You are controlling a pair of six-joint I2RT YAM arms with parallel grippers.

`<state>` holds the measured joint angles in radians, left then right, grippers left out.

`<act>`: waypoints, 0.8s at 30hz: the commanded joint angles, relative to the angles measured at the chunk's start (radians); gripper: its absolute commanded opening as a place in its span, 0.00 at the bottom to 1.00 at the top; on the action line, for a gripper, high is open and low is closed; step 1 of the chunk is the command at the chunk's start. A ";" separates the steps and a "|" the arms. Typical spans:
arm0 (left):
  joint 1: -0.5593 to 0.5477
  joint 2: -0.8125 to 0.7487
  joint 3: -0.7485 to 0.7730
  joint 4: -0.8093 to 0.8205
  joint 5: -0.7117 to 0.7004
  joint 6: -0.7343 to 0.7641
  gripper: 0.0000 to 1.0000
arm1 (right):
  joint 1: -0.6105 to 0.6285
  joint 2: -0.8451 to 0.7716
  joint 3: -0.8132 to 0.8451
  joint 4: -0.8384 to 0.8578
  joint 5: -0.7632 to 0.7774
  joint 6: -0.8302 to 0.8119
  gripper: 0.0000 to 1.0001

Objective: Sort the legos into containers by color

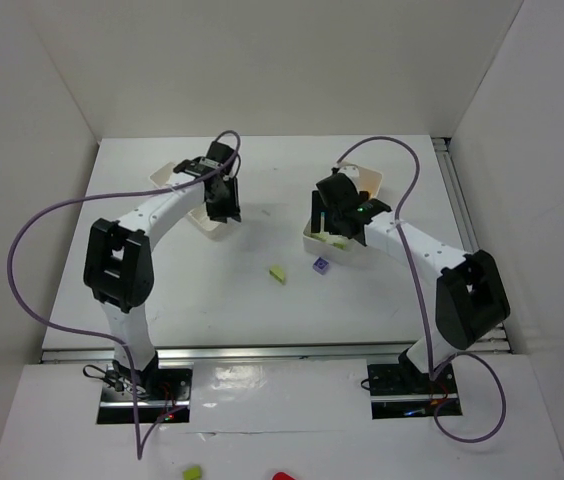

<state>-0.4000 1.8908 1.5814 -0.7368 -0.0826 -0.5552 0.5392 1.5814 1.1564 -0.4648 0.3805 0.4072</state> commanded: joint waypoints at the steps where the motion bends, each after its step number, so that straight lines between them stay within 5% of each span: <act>1: 0.075 -0.024 0.041 -0.044 -0.036 0.026 0.23 | -0.015 -0.110 0.029 0.008 0.081 0.010 0.90; 6: 0.133 0.031 0.072 -0.024 -0.025 0.026 0.25 | -0.044 -0.170 0.029 -0.041 0.100 0.010 0.92; 11: 0.142 0.077 0.141 -0.025 -0.028 0.026 0.94 | -0.044 -0.205 0.029 -0.089 0.100 0.010 0.92; 24: -0.033 -0.071 0.039 -0.035 0.043 0.012 0.84 | 0.028 -0.339 -0.115 0.009 -0.175 -0.065 0.89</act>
<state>-0.3958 1.8824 1.6646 -0.7540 -0.0864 -0.5274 0.5171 1.2652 1.0691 -0.5163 0.3218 0.3916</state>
